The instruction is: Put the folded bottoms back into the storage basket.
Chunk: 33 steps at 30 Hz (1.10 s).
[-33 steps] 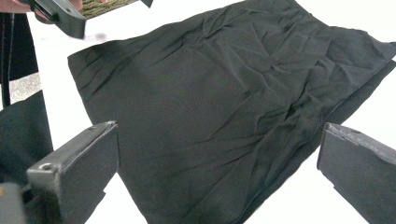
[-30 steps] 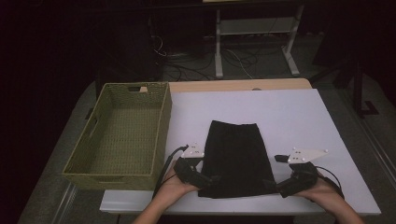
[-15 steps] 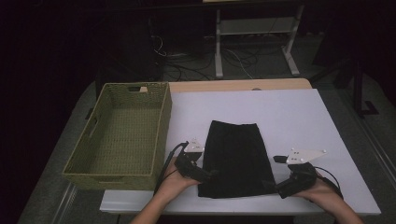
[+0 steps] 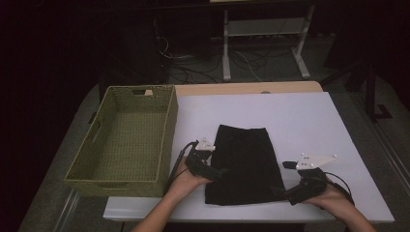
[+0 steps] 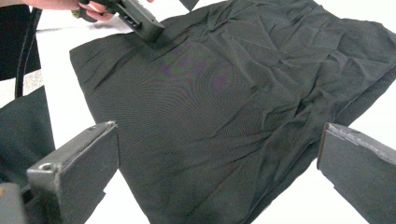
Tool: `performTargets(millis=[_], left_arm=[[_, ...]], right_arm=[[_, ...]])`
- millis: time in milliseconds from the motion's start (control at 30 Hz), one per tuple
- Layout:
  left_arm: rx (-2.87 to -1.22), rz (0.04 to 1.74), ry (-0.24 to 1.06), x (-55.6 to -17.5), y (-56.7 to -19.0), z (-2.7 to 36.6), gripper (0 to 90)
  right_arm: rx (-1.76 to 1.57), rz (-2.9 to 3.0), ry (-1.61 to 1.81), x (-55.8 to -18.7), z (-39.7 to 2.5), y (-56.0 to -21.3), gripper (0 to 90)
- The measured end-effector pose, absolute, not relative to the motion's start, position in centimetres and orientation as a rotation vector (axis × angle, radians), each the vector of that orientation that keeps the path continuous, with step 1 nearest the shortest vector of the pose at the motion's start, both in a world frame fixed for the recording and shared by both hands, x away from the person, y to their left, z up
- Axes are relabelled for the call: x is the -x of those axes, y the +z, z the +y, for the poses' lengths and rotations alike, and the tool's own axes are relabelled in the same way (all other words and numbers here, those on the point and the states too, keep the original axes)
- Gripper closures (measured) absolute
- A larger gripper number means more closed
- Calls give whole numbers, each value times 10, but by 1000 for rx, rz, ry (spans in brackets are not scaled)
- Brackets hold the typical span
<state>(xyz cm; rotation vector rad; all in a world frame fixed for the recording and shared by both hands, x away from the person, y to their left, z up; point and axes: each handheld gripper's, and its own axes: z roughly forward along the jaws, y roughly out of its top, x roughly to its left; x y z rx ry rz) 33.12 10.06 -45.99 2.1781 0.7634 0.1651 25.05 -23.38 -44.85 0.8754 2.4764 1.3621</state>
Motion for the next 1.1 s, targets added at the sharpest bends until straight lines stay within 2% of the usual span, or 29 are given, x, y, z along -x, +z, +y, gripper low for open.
performTargets(millis=[1100], left_arm=[[-2141,780,231,-376,-446,84,6]], right_arm=[[-872,2477,1360,-250,-234,-449,0]])
